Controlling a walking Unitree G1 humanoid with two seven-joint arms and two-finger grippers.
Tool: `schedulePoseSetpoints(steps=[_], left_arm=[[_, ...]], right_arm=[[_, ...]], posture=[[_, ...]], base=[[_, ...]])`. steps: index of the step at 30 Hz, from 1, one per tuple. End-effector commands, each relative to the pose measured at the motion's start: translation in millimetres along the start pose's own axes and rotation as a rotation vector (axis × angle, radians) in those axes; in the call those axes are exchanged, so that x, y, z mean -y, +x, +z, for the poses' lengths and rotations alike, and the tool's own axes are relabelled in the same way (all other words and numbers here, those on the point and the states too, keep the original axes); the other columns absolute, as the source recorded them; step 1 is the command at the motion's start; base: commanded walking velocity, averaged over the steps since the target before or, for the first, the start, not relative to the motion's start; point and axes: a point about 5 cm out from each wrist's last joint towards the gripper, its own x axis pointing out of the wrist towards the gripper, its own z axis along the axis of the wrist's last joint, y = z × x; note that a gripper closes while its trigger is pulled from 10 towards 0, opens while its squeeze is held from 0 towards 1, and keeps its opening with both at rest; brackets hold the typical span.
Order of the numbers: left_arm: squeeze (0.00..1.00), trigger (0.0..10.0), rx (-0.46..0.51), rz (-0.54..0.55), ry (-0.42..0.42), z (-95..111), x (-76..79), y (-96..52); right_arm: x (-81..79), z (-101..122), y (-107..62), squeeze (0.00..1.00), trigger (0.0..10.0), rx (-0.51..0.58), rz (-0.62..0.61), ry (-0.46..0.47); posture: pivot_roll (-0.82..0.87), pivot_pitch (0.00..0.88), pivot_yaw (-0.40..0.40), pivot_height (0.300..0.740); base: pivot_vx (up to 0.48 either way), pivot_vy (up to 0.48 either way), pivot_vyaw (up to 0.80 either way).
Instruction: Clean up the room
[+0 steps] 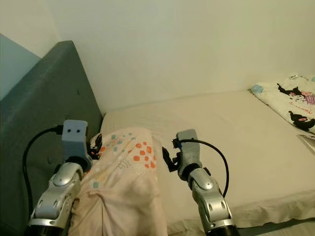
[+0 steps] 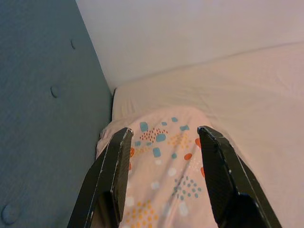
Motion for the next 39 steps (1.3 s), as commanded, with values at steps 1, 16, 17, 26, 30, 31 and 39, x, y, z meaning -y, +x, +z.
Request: schedulePoseSetpoints(steps=[1,16,17,26,30,31,39], left_arm=[[0.0,10.0,0.012,-0.01,0.0,1.2,4.3,0.3],[0.0,10.0,0.032,-0.034,0.027,6.1,5.6,-0.2],[0.0,10.0,0.034,-0.034,0.03,6.3,5.5,-0.1],[0.0,10.0,0.035,-0.025,0.038,6.6,3.8,1.1],[0.0,10.0,0.036,-0.027,0.038,6.5,4.9,1.3],[0.0,10.0,0.036,-0.028,0.039,6.3,4.9,1.0],[0.0,10.0,0.034,-0.033,0.044,4.8,4.0,-0.2]], right_arm=[[1.4,1.3,-2.0,0.0,10.0,0.007,0.001,0.011],[-2.3,5.8,1.1,0.0,10.0,0.0,0.019,-0.004],[-2.2,5.8,1.2,0.0,10.0,-0.001,0.019,-0.006],[-1.9,8.7,2.1,0.0,10.0,0.0,0.018,-0.017],[-1.8,9.6,2.5,0.0,10.0,-0.001,0.019,-0.019],[-2.3,9.7,2.6,0.0,10.0,-0.002,0.02,-0.019],[-3.5,9.6,2.4,0.0,10.0,-0.005,0.023,-0.017]], posture=[[-0.09,0.0,-0.014,0.74],[-0.09,0.0,-0.011,0.74],[-0.09,0.0,-0.011,0.74],[-0.09,0.0,-0.011,0.74],[-0.09,0.0,-0.01,0.74],[-0.09,0.0,-0.01,0.74],[-0.08,0.0,-0.012,0.74]], base=[[0.0,0.0,-0.8],[0.0,0.0,-0.8],[0.0,0.0,-0.8],[0.0,0.0,-0.8],[0.0,0.0,-0.8],[0.0,0.0,-0.8],[0.0,0.0,-0.8]])
